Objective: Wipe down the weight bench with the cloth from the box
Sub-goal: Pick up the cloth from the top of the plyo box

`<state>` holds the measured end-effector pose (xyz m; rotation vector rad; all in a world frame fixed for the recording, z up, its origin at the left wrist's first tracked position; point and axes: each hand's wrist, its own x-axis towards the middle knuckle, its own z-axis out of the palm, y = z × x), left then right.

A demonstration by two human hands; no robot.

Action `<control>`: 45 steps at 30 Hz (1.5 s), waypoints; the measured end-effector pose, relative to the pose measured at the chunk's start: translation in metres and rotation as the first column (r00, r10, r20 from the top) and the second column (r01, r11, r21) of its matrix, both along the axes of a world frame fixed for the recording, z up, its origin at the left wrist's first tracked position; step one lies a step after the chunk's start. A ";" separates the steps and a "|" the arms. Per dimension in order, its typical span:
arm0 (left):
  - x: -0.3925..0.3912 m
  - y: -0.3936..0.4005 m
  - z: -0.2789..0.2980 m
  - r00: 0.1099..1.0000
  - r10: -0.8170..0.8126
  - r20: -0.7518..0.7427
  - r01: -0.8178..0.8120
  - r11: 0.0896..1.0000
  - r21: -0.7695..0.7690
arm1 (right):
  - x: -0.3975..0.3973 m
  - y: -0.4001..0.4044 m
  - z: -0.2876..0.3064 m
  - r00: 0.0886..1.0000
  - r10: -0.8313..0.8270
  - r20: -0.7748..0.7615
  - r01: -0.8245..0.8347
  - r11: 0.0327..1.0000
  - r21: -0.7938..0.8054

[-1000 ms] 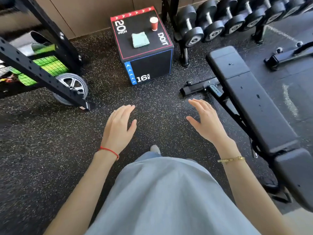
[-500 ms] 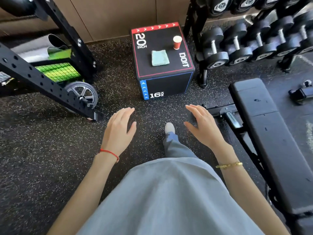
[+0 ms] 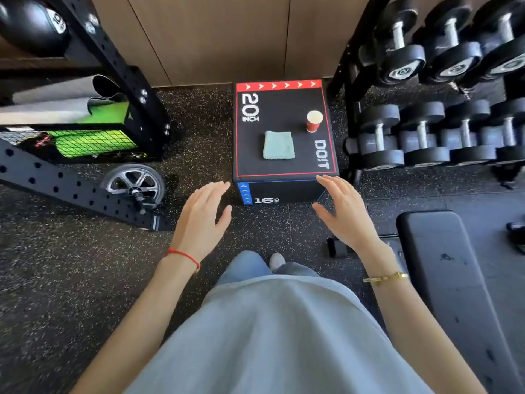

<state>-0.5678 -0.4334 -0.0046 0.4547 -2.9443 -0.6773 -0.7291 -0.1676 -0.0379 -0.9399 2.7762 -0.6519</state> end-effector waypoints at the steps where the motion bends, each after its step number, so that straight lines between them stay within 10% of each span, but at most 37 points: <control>1: -0.013 -0.005 -0.001 1.000 0.005 0.007 -0.005 1.000 0.001 | -0.014 -0.007 -0.002 1.000 0.010 0.003 -0.010 1.000 0.000; 24: -0.320 -0.184 -0.113 0.981 -0.089 0.172 0.104 0.991 -0.082 | -0.302 -0.189 -0.118 0.983 -0.079 0.166 0.061 0.992 0.114; 45: -0.418 -0.172 -0.430 0.982 -0.069 0.175 0.073 0.997 -0.017 | -0.376 -0.241 -0.452 0.965 0.051 0.257 -0.109 0.970 0.218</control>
